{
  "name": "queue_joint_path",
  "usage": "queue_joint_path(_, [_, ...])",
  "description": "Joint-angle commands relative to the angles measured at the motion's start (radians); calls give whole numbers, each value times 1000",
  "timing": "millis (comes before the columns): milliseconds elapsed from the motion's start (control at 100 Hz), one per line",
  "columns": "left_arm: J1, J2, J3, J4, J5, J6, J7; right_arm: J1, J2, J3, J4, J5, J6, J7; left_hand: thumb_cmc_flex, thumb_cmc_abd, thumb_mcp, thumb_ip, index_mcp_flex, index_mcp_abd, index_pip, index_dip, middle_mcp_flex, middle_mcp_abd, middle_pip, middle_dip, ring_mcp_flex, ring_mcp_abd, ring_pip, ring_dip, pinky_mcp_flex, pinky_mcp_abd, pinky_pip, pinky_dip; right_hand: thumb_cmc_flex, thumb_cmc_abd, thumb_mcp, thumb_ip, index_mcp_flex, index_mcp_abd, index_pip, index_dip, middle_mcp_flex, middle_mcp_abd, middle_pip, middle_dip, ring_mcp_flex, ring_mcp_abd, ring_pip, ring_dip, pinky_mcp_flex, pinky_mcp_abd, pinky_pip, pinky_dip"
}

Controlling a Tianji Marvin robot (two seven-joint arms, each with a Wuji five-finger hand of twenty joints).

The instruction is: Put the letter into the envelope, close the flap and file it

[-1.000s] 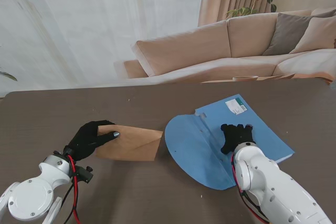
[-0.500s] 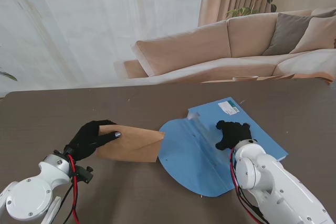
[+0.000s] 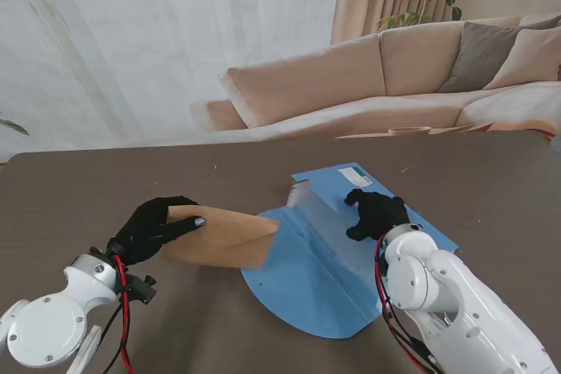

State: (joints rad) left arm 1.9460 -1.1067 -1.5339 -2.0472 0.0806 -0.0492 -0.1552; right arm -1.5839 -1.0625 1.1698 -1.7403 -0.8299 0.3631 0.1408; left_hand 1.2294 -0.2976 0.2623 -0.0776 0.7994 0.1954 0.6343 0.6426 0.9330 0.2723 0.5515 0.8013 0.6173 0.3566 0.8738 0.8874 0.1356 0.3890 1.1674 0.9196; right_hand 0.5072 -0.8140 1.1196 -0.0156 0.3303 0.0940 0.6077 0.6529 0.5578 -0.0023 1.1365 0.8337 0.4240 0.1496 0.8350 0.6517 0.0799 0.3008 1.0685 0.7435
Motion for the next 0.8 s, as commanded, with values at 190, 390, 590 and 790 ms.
queue_joint_path(190, [-6, -2, -9, 9, 35, -58, -6, 134, -26, -115, 44, 82, -7, -17, 62, 34, 75, 19, 15, -62, 68, 29, 14, 0, 26, 8, 14, 1, 15, 15, -3, 5, 27, -12, 101, 3, 95, -13, 35, 7, 23, -19, 114, -110, 79, 18, 47, -10, 15, 19, 10, 16, 33, 23])
queue_joint_path(390, [-28, -1, -6, 59, 131, -188, 40, 238, -45, -205, 113, 173, 2, -39, 61, 33, 76, 19, 17, -64, 69, 29, 14, -5, 23, 8, 13, -2, 13, 14, -3, 5, 27, -13, 104, 3, 95, -14, 38, 9, 25, -22, 123, -110, 76, 13, 52, -11, 14, 19, 13, 17, 42, 28])
queue_joint_path(590, [-80, -4, 15, 151, 324, -380, 150, 304, -61, -262, 160, 252, 0, -43, 62, 32, 71, 20, 25, -85, 74, 31, 21, -25, 13, 6, 12, -13, -1, 7, 1, 5, 27, -13, 109, 3, 95, -14, 39, 12, 26, -25, 127, -110, 78, 12, 54, -10, 14, 19, 14, 16, 47, 31])
queue_joint_path(790, [-133, -17, 49, 230, 520, -497, 308, 341, -72, -287, 178, 327, -1, -35, 61, 30, 64, 18, 23, -99, 82, 35, 27, -38, 6, 9, 21, -25, -7, 2, 17, 0, 22, -19, 114, 5, 93, -15, 41, 15, 27, -28, 129, -108, 80, 11, 56, -11, 14, 20, 15, 15, 53, 35])
